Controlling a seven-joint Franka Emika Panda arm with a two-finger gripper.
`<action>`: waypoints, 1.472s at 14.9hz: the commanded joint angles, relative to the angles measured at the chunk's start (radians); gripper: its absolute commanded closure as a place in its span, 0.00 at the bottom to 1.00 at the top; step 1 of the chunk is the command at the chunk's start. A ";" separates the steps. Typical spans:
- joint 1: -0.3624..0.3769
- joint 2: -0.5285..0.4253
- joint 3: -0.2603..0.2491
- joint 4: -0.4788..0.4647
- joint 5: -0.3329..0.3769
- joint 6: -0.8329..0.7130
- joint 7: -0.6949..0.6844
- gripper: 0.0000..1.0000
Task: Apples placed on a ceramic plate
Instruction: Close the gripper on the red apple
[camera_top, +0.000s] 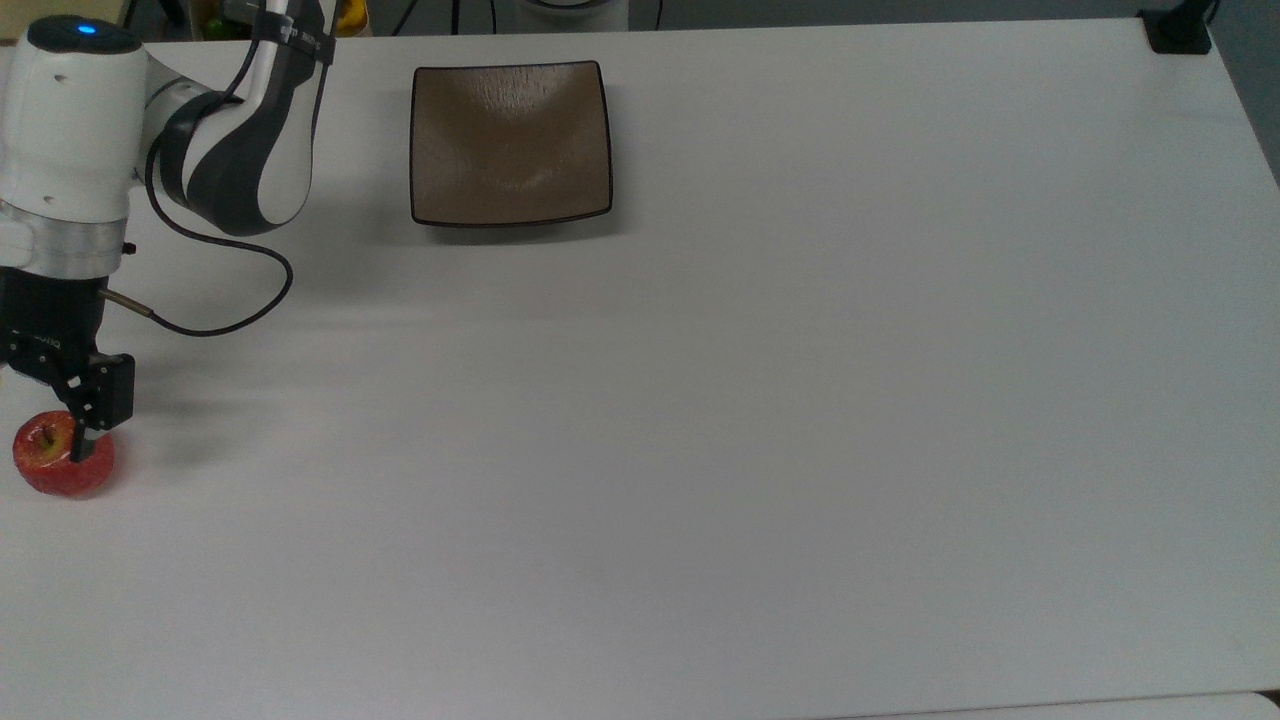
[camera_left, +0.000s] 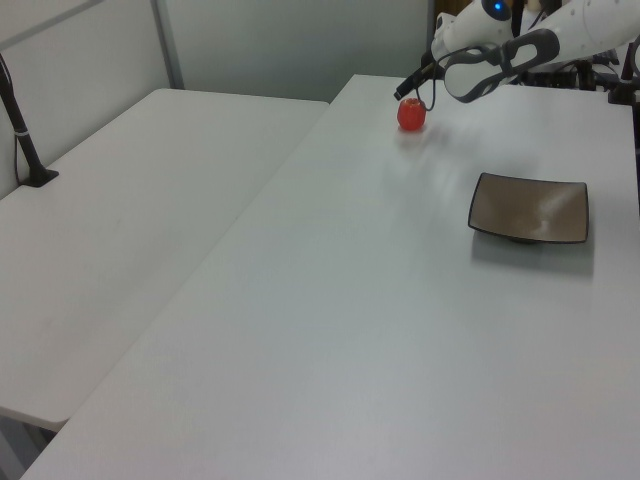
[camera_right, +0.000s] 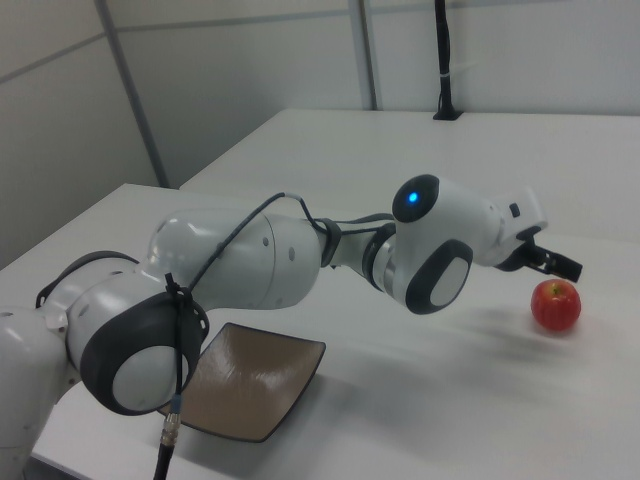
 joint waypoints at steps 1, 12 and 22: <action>0.005 0.043 -0.017 0.033 0.003 0.034 -0.011 0.00; 0.005 0.068 -0.031 0.025 -0.006 0.034 -0.022 0.00; 0.017 0.063 -0.031 0.004 -0.009 0.031 -0.039 0.73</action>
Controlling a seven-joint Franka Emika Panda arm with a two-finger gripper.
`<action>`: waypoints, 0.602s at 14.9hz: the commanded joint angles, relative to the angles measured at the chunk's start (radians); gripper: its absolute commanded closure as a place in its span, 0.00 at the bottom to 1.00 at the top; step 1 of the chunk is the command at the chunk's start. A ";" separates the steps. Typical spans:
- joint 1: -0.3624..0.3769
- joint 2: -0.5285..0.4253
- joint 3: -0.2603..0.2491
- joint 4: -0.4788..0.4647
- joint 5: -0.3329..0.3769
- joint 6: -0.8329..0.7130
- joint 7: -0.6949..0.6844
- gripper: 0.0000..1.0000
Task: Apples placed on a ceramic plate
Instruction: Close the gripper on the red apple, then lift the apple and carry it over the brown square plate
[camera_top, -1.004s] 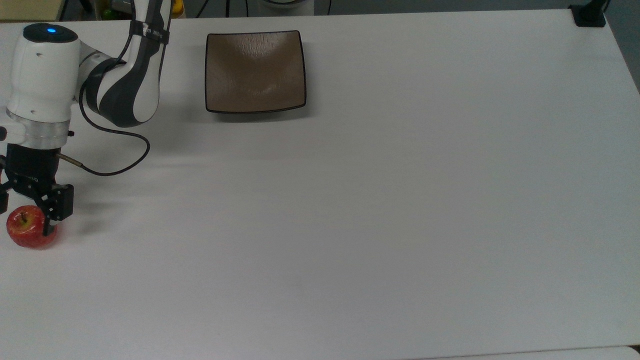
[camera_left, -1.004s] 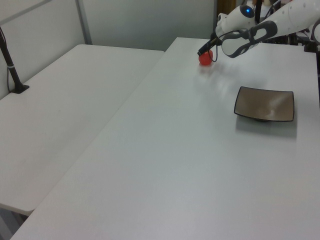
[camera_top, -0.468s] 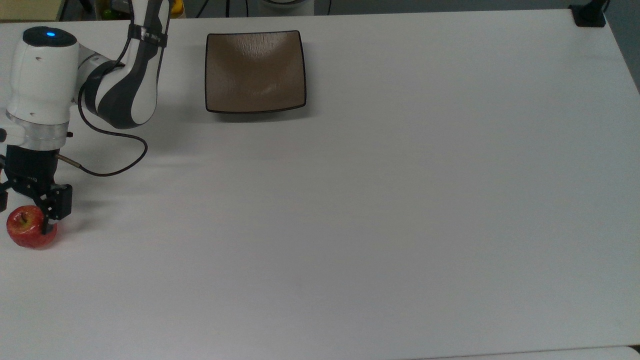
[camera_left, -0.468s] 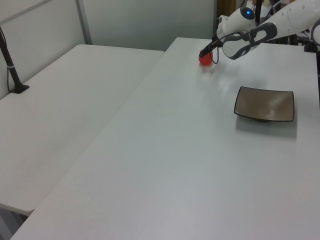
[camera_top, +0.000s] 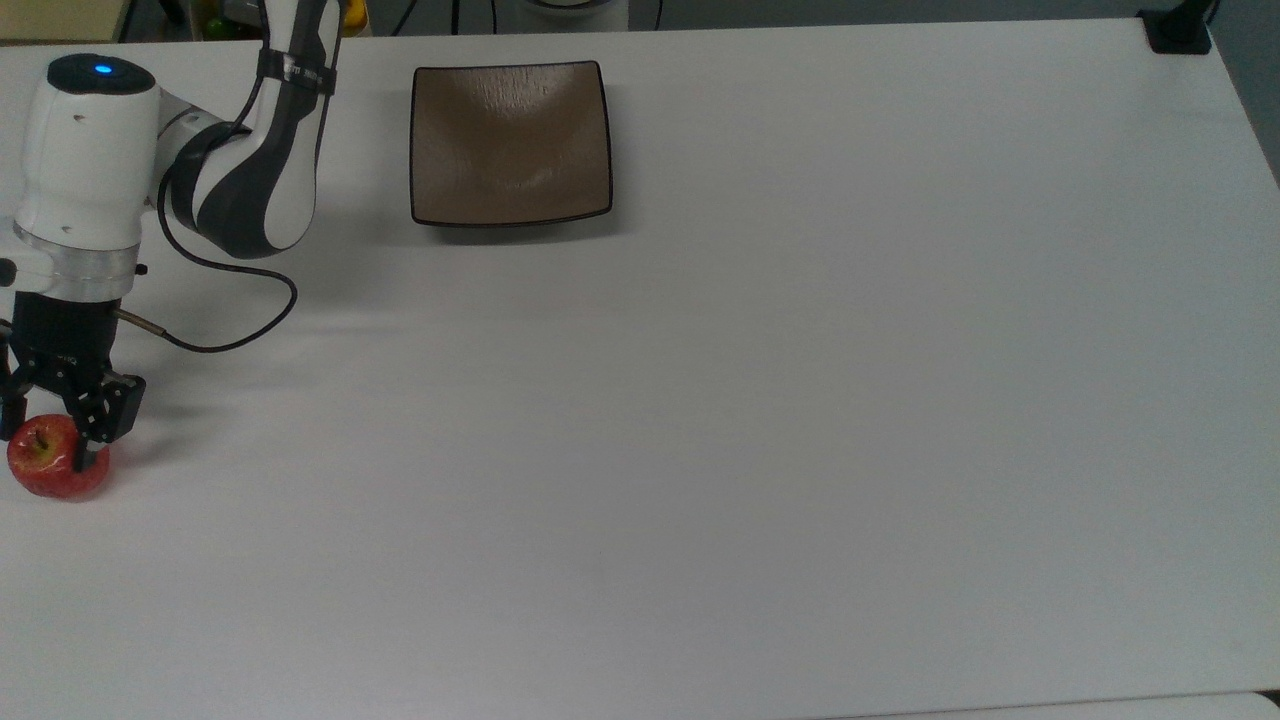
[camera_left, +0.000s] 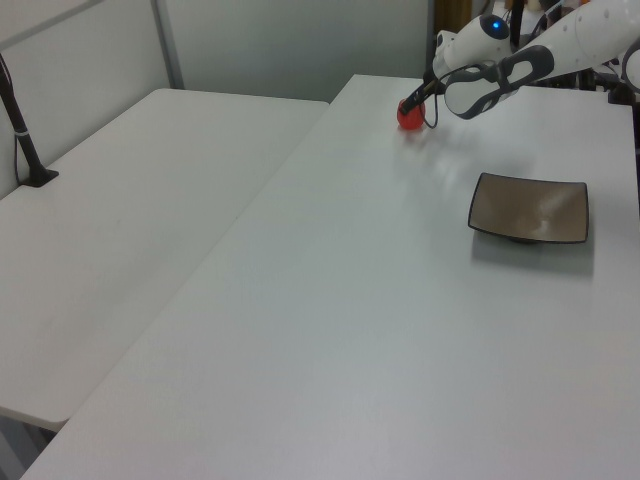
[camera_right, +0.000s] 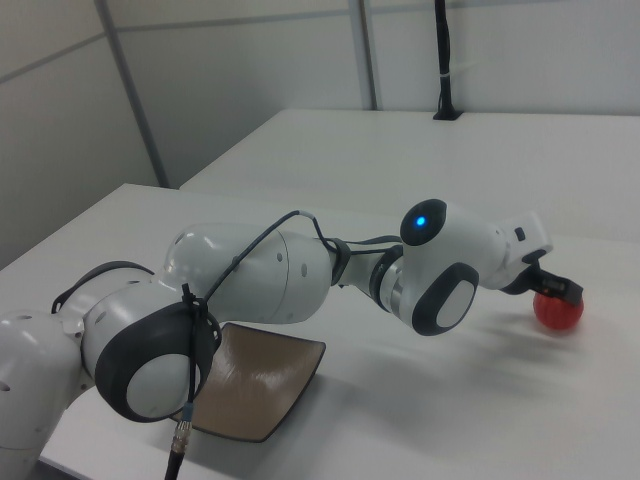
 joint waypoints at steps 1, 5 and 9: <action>0.014 0.001 -0.007 -0.005 -0.007 0.008 -0.010 0.73; 0.017 -0.117 0.001 -0.081 0.009 0.000 -0.005 0.72; 0.038 -0.245 0.018 -0.134 0.012 -0.087 0.019 0.72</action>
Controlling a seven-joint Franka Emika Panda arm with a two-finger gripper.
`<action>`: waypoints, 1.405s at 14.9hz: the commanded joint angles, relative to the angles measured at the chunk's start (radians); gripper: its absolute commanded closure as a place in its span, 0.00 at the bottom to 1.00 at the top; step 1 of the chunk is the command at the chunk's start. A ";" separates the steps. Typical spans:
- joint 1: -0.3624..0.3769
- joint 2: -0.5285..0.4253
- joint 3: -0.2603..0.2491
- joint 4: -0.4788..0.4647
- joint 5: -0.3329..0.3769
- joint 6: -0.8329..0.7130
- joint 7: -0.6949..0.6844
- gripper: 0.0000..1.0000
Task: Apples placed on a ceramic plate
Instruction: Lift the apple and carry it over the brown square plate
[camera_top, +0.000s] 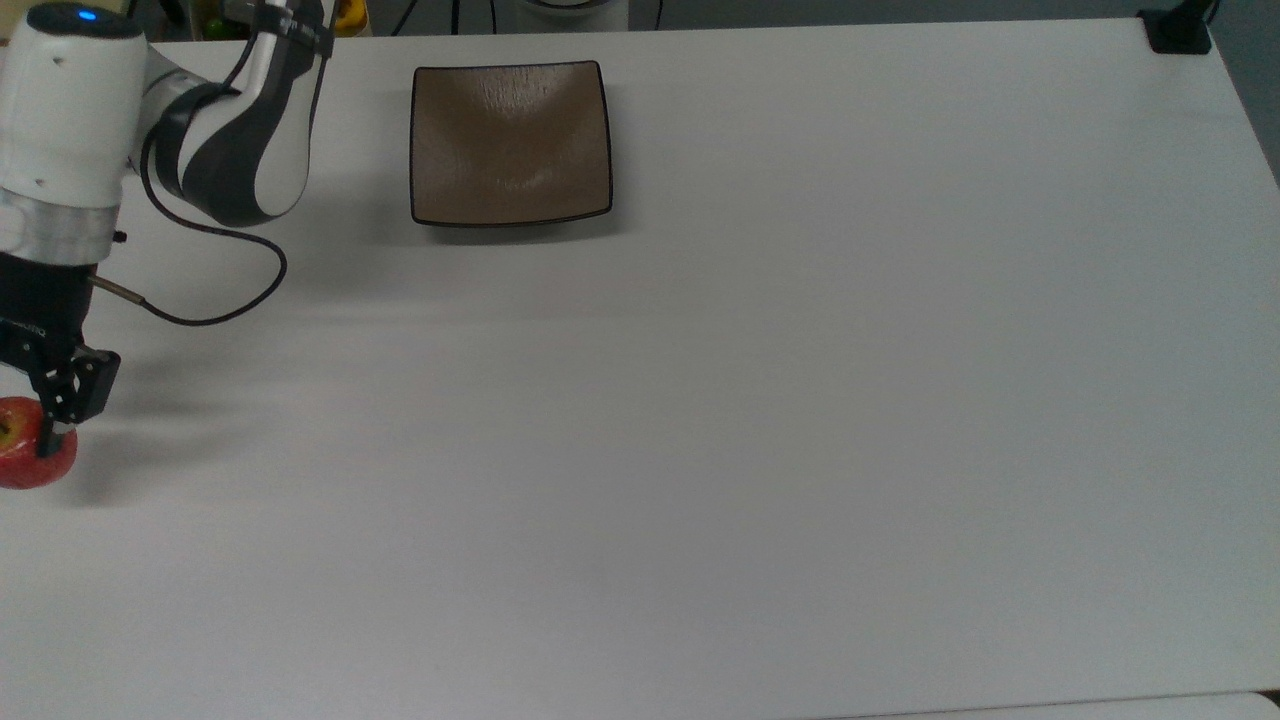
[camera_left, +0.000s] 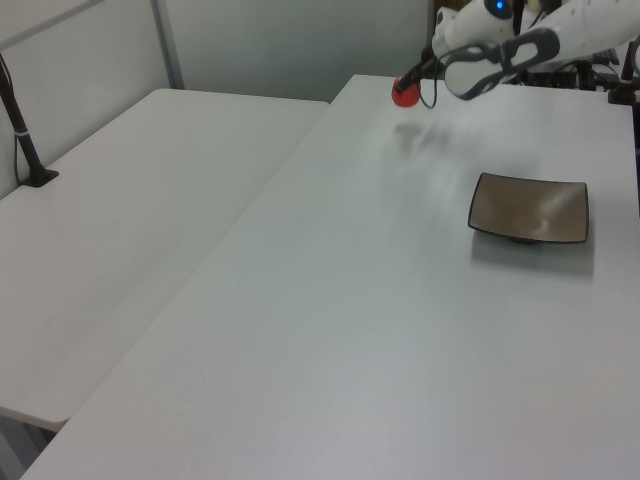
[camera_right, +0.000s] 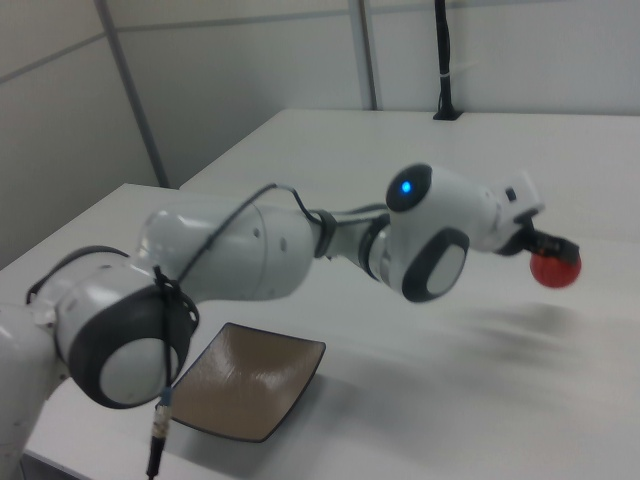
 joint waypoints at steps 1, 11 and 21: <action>0.041 -0.181 0.007 -0.116 0.012 -0.130 0.037 0.72; 0.150 -0.566 0.016 -0.250 0.124 -0.737 0.063 0.72; 0.190 -0.860 0.139 -0.555 0.124 -1.055 -0.096 0.72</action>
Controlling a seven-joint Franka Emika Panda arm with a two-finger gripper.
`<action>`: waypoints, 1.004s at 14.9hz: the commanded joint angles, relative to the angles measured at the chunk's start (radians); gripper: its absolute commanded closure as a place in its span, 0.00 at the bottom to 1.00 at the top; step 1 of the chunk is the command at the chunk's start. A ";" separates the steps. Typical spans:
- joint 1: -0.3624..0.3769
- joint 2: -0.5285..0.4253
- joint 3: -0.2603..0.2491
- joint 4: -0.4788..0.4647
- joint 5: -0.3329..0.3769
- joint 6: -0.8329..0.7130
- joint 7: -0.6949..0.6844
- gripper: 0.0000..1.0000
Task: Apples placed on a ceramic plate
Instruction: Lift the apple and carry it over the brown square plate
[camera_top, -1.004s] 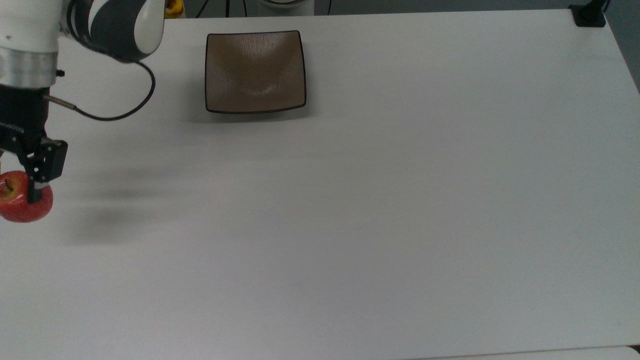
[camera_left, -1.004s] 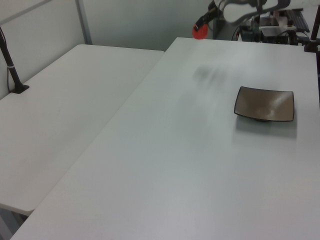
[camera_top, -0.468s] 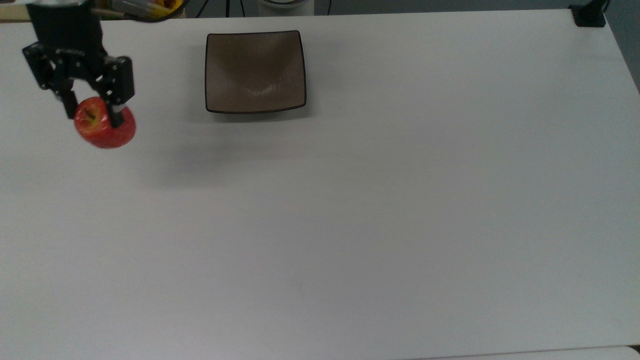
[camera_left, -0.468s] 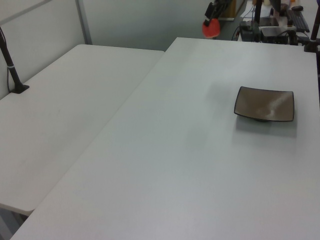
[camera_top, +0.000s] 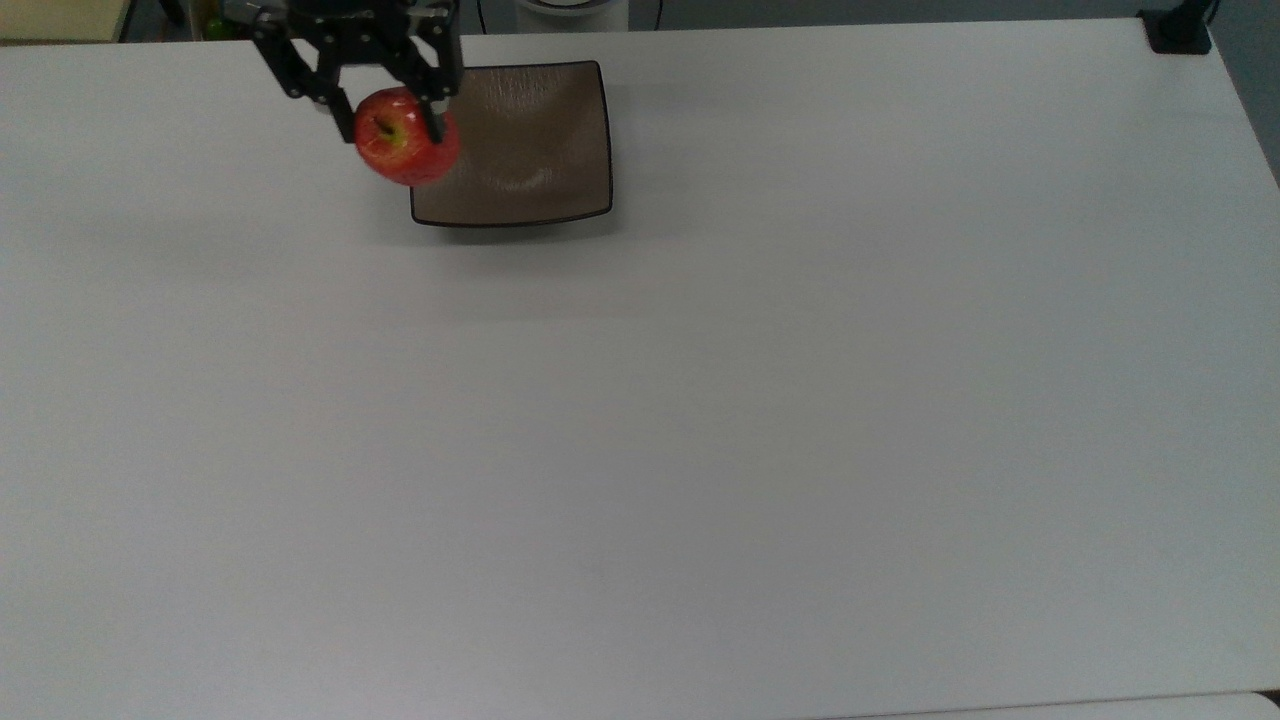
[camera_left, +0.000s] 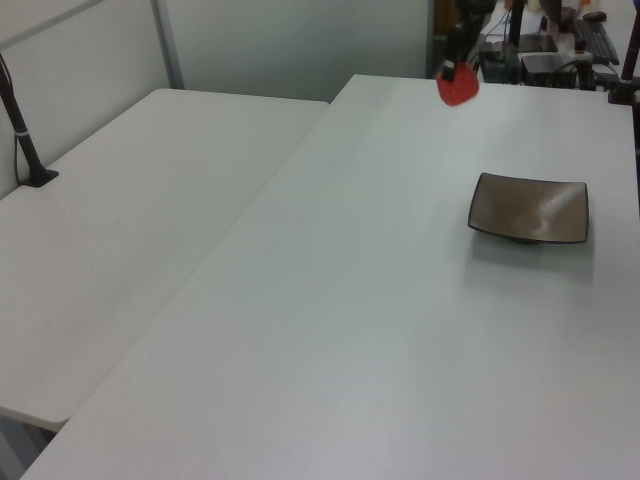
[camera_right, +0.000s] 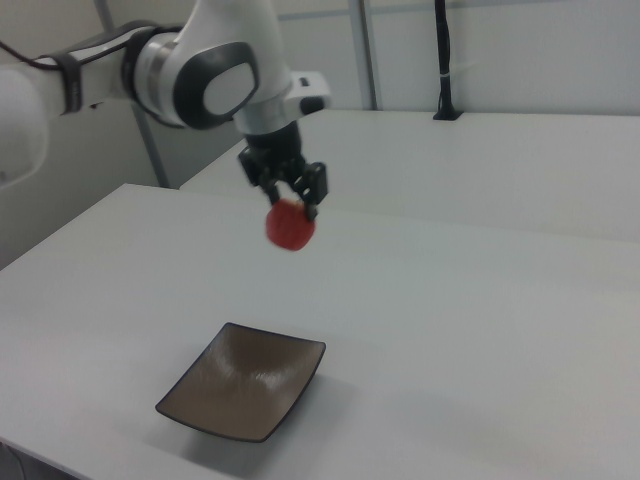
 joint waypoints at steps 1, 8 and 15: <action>0.019 -0.142 0.015 -0.196 0.016 -0.038 -0.123 0.72; 0.068 -0.209 0.022 -0.409 0.016 -0.021 -0.234 0.72; 0.068 -0.212 0.038 -0.572 0.016 0.140 -0.304 0.68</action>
